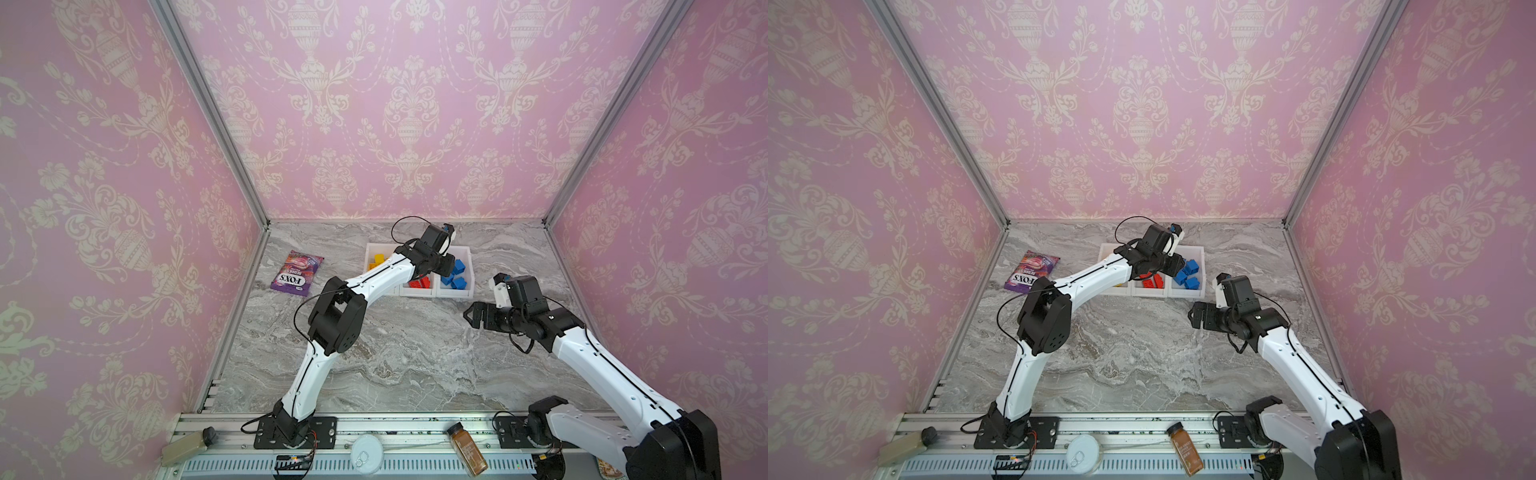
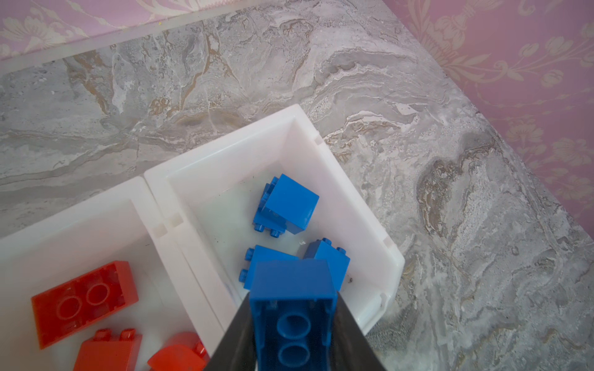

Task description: Sort the legos into containers by color

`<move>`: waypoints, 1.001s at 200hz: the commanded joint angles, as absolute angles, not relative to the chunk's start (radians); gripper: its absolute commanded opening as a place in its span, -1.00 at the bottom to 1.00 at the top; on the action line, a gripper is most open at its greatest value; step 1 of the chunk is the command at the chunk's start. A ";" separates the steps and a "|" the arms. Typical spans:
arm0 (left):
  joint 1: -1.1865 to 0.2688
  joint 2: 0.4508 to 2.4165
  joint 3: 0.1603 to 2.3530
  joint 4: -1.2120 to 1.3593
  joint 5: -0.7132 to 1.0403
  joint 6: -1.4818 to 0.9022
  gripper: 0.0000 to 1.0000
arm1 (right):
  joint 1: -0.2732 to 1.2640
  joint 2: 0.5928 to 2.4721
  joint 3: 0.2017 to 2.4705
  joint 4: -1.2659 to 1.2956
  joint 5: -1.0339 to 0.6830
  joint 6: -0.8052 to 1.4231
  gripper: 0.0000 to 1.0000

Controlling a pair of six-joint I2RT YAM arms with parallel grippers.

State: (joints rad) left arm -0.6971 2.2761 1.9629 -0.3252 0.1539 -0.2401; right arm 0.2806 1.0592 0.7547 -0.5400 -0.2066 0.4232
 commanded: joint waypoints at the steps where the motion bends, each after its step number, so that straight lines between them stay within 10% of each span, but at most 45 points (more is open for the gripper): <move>1: -0.686 2.324 2.029 -0.279 0.194 -0.214 -0.46 | 0.272 1.039 0.759 -0.565 -0.213 0.442 0.96; 69: -0.677 2.438 2.156 -0.322 0.183 -0.210 -0.42 | 0.273 1.032 0.763 -0.580 -0.204 0.437 0.95; 117: -0.675 2.438 2.172 -0.344 0.157 -0.196 0.07 | 0.273 1.040 0.768 -0.578 -0.205 0.437 0.96; 200: -0.678 2.307 2.019 -0.228 0.174 -0.202 0.30 | 0.272 1.069 0.785 -0.565 -0.206 0.433 0.96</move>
State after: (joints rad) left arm -0.6834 2.4081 2.0785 -0.2855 0.1711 -0.2169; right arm 0.2760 1.0584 0.7570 -0.5617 -0.2062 0.4232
